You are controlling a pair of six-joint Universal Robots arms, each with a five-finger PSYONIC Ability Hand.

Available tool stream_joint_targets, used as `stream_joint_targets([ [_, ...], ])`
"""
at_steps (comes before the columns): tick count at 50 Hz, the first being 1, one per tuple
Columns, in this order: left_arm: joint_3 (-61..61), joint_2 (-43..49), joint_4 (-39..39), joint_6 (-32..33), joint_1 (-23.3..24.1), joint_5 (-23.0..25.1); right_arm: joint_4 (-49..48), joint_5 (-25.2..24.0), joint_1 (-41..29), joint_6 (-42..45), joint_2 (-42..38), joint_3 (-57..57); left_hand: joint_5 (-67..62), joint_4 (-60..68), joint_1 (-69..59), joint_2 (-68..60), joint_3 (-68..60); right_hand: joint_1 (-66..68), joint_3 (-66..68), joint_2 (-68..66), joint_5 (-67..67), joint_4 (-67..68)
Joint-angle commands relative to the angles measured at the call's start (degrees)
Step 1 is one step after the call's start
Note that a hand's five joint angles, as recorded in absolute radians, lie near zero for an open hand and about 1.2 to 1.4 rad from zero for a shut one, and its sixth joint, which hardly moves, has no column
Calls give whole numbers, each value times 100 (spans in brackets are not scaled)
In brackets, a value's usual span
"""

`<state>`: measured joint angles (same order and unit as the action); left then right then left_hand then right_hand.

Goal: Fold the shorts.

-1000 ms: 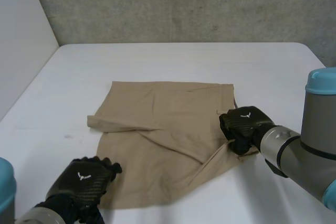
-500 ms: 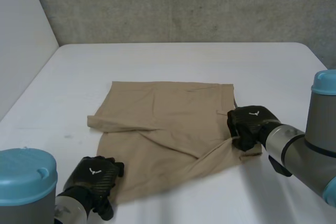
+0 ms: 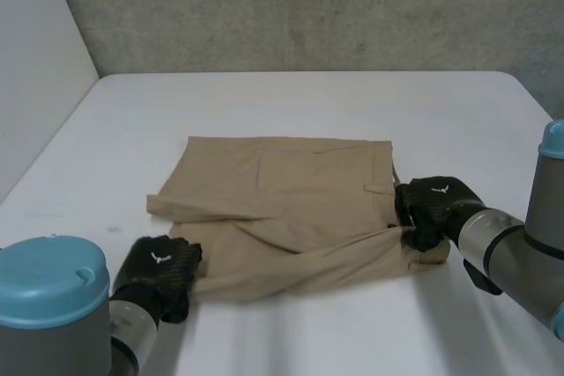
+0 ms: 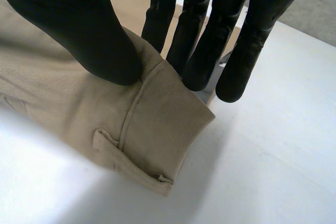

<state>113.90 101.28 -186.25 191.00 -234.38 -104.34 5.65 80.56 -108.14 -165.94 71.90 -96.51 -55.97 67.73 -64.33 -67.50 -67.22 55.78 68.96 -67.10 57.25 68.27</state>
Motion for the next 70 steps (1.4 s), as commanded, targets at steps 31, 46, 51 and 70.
stream_joint_targets([
  [31,-315,-1886,1260,1220,-618,872,2644,-999,1137,3657,1971,-704,-1403,1227,-1567,-1250,-1278,2422,1104,-1290,1275,1173],
  [46,-3645,1867,106,1809,-592,327,1105,258,109,2831,-430,1625,-1403,1227,-1567,-1250,-1278,2422,1104,-1290,1275,1173],
  [51,-4823,2913,89,2063,-671,160,623,329,-66,2637,-1175,2380,-1403,1227,-1567,-1250,-1278,2422,1104,-1290,1275,1173],
  [70,-5617,4348,-2003,3163,-381,124,-1400,1417,-392,2567,-2393,3252,5597,-5773,5433,5750,5722,-4578,-5896,5710,-5725,-5827],
])
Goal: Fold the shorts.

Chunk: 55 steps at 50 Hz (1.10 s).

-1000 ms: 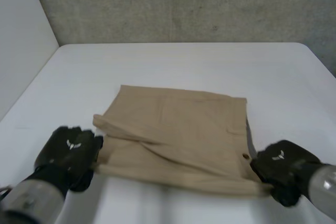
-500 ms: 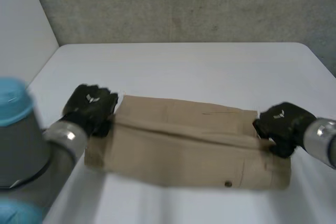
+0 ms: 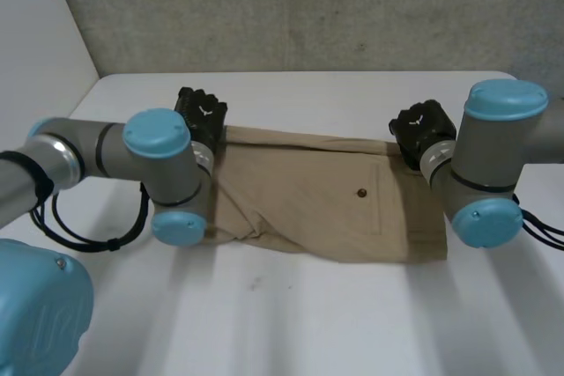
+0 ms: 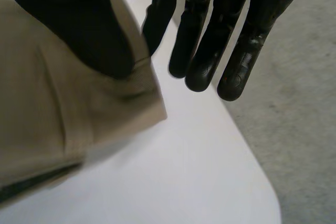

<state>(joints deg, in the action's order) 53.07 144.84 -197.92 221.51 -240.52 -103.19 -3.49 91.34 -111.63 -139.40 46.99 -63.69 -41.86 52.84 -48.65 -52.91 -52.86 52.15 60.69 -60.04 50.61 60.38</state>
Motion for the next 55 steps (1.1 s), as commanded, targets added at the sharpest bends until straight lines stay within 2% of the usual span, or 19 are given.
stream_joint_targets([
  [1,537,-43,-906,94,277,18,-494,375,-52,-114,213,-81,4186,-4284,3865,4291,4286,-4215,-5069,5004,-5061,-5038],
  [4,957,-568,-1126,103,497,1,-538,437,-61,-367,818,-327,4186,-4284,3865,4291,4286,-4215,-5069,5004,-5061,-5038],
  [11,1932,-1798,-1074,-133,524,-34,-416,358,-17,-1115,1997,-1074,4186,-4284,3865,4291,4286,-4215,-5069,5004,-5061,-5038],
  [18,3419,-3277,-837,-1258,480,1,611,-194,27,-1344,2753,-2250,4182,-4279,3860,4286,4282,-4162,-5015,4950,-5007,-4984],
  [23,4367,-4190,-319,-2223,401,45,1035,-635,159,-1844,3202,-3042,4182,-4279,3860,4286,4282,-3569,-4423,4358,-4415,-4392],
  [24,4474,-4288,-239,-2348,383,53,1026,-862,420,-2045,3255,-3444,4182,-4279,3860,4286,4282,-2885,-3738,3673,-3730,-3708],
  [26,4666,-4428,-91,-2558,340,62,1000,-977,510,-2091,3255,-3579,4165,-4262,3844,4269,4265,-2712,-3565,3500,-3557,-3534],
  [27,4912,-4604,111,-2856,261,114,861,-1378,720,-2178,3247,-3902,4148,-4246,3827,4252,4248,-2494,-3347,3282,-3339,-3316],
  [29,4975,-4640,183,-2955,243,158,719,-1636,844,-2223,3238,-4054,4148,-4245,3827,4252,4248,-2173,-3027,2962,-3019,-2996],
  [31,5151,-4702,463,-3270,173,421,465,-1856,1011,-2223,3212,-4238,4115,-4212,3793,4219,4215,-1887,-2740,2675,-2732,-2710],
  [36,5248,-4693,833,-3588,-38,764,34,-1866,1222,-2232,2896,-4397,4081,-4178,3759,4185,4181,-1634,-2487,2422,-2479,-2457],
  [47,5371,-4684,922,-3746,-170,748,-380,-1857,1267,-2223,2359,-4397,4098,-4195,3776,4202,4198,-1549,-2403,2338,-2395,-2372],
  [55,5433,-4693,904,-3747,-162,748,-609,-1866,1258,-2188,2130,-4301,4131,-4229,3810,4235,4231,-708,-1562,1497,-1554,-1531],
])
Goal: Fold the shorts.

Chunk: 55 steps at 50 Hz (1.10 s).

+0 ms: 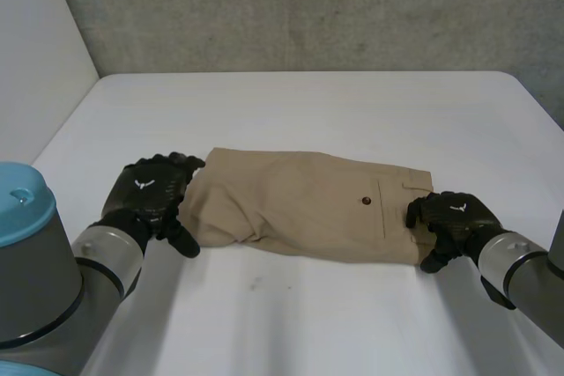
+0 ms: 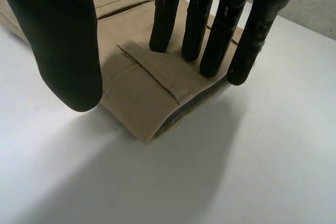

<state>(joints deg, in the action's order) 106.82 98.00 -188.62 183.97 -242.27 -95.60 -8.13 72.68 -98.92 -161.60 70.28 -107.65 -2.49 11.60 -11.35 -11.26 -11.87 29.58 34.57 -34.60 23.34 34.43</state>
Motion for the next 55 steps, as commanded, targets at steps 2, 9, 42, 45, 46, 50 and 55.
stream_joint_targets([
  [2,58,-9,-34,8,13,-3,-154,0,-22,50,-286,130,194,-104,80,71,132,2266,1767,-1763,1890,1780],
  [9,67,-36,-34,8,13,-20,-250,53,4,50,-340,201,211,-121,97,88,149,5042,4543,-4540,4666,4557],
  [42,216,-510,-25,8,-233,-38,848,308,-2586,1658,-109,2740,249,-160,135,126,187,5042,4543,-4540,4666,4557],
  [45,234,-510,-25,8,-242,-38,875,177,-3220,1763,-532,2995,249,-160,135,126,187,5042,4543,-4540,4666,4557],
  [46,234,-519,-25,8,-242,-38,883,28,-3491,1842,-777,3083,249,-160,135,126,187,5042,4543,-4540,4666,4557],
  [50,234,-519,-17,16,-250,-38,927,-324,-3731,2018,-1393,3128,249,-160,135,126,187,5042,4543,-4540,4666,4557],
  [55,225,-519,-16,25,-285,-38,1068,-395,-3758,2080,-1517,3128,249,-160,135,126,187,423,-77,80,47,-63],
])
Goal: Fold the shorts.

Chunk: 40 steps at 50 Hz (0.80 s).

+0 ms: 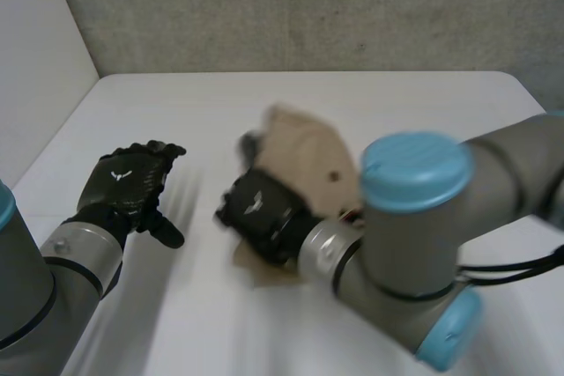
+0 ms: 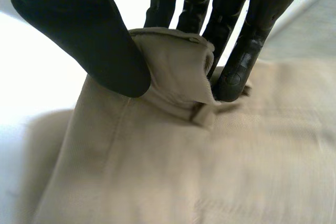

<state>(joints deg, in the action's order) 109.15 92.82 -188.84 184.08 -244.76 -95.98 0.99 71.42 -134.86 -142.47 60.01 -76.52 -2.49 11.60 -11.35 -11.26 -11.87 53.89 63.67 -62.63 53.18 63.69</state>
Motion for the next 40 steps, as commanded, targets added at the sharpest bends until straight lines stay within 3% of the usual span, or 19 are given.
stream_joint_targets([
  [1,-34,-19,5,22,-46,0,242,-330,-111,36,-255,23,249,-160,135,126,187,-4389,-5367,5263,-5318,-5369],
  [5,-131,-71,-39,57,-63,9,68,-357,-85,-254,89,-65,245,-155,131,121,183,-4389,-5367,5263,-5318,-5369],
  [8,-429,-89,-48,75,-81,27,-415,-278,370,-1490,703,-302,228,-138,114,104,166,-4389,-5367,5263,-5318,-5369],
  [11,-675,-89,-39,75,-37,27,-442,-260,469,-1740,820,-329,211,-121,97,88,149,-4389,-5367,5263,-5318,-5369],
  [13,-939,-72,-30,58,16,35,-451,-269,749,-2598,1231,-416,194,-104,80,71,132,-4389,-5367,5263,-5318,-5369],
  [16,-1220,25,-4,31,252,18,-408,-208,951,-3109,1321,-487,194,-104,80,71,132,-4389,-5367,5263,-5318,-5369],
  [24,-1687,764,31,22,947,-96,147,47,1278,-2918,881,-302,177,-88,63,54,115,-4389,-5367,5263,-5318,-5369],
  [30,-2204,2017,285,40,1491,-930,788,530,1287,-2567,3,216,194,-104,80,71,132,-4389,-5367,5263,-5318,-5369],
  [34,-2355,2669,496,31,1528,-975,876,846,1304,-2172,-532,356,194,-104,80,71,132,-4389,-5367,5263,-5318,-5369],
  [40,-2557,3408,1023,22,1519,-1054,885,1032,1453,-1899,-701,287,194,-104,80,71,132,-4389,-5367,5263,-5318,-5369],
])
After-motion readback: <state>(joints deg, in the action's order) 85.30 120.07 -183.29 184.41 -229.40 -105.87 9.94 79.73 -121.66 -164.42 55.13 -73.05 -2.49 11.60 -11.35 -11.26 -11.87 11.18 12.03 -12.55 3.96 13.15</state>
